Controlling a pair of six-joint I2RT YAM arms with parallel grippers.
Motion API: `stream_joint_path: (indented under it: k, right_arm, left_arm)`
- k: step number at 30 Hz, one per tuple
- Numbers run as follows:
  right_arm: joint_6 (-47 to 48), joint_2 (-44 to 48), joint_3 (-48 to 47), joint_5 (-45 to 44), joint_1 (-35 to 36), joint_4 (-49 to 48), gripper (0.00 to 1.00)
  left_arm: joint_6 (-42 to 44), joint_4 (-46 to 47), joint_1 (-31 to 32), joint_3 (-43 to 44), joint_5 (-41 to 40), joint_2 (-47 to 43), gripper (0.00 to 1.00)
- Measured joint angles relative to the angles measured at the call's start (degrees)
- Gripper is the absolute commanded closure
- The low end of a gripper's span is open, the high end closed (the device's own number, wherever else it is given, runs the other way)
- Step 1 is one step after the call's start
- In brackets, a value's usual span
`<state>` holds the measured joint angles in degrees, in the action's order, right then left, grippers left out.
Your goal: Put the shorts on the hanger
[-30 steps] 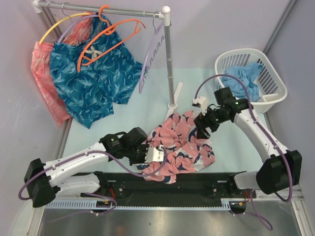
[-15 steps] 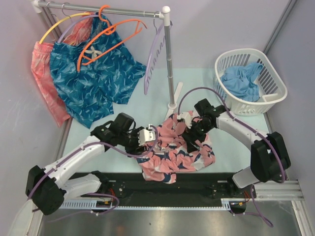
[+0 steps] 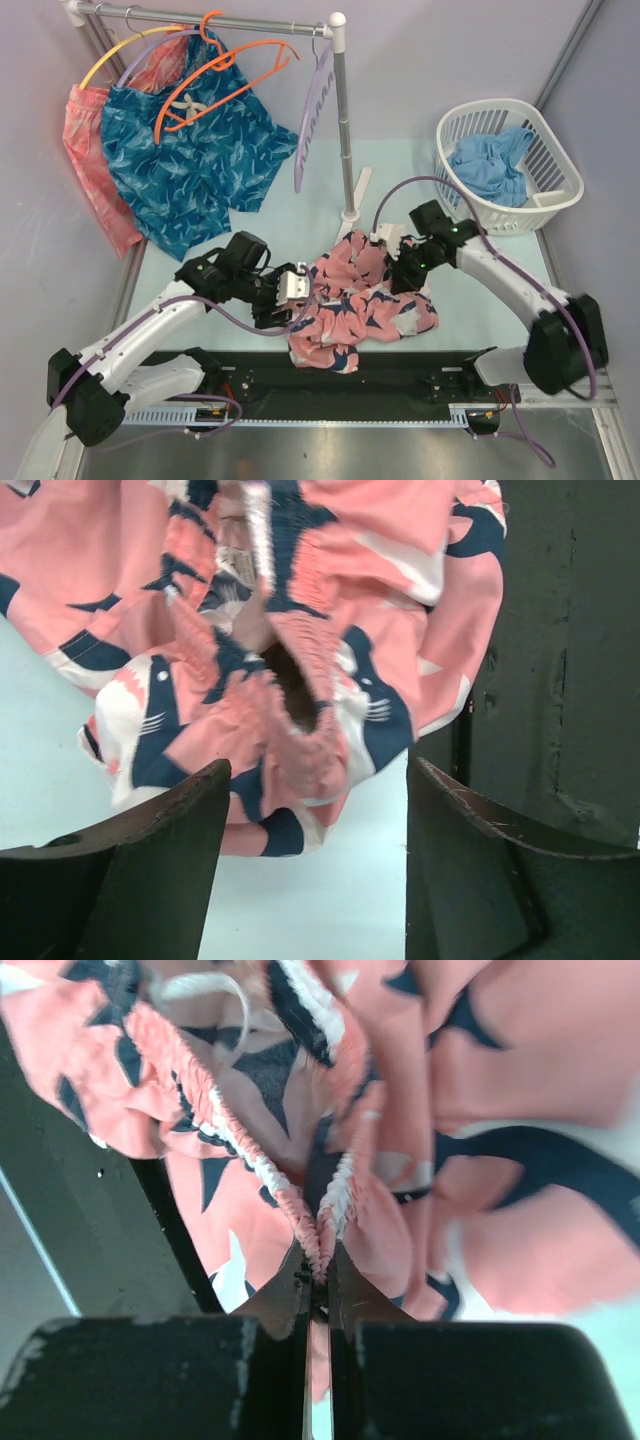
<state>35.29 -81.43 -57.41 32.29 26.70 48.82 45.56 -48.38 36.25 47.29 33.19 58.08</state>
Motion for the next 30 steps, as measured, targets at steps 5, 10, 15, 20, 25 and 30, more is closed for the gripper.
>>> stream_joint_path:
  k: [5,10,15,20,25,30]
  right_arm:
    - [2.29,14.23,-0.04,-0.46,1.20,2.16,1.00]
    - [4.72,20.74,0.76,-3.17,6.62,5.03,1.00]
    - [9.16,29.29,5.07,-8.13,10.36,9.55,1.00]
    - [11.96,37.20,7.85,-12.00,15.61,12.96,1.00]
    - [11.08,40.17,9.53,-16.33,22.12,13.86,1.00]
    - [9.22,40.19,9.57,-23.34,22.67,10.45,1.00]
  left_arm:
    - [-0.31,1.64,3.87,-0.02,-0.20,-0.57,0.22]
    - [-0.63,6.32,9.97,-1.05,-2.95,-2.25,0.20]
    - [-2.08,10.16,12.09,-1.60,-6.14,0.46,0.18]
    - [-3.52,12.96,12.07,-2.01,-7.87,6.16,0.22]
    - [-3.89,13.35,12.07,-2.23,-7.45,7.91,0.68]
    - [-5.44,10.99,12.07,2.16,-8.63,6.64,1.00]
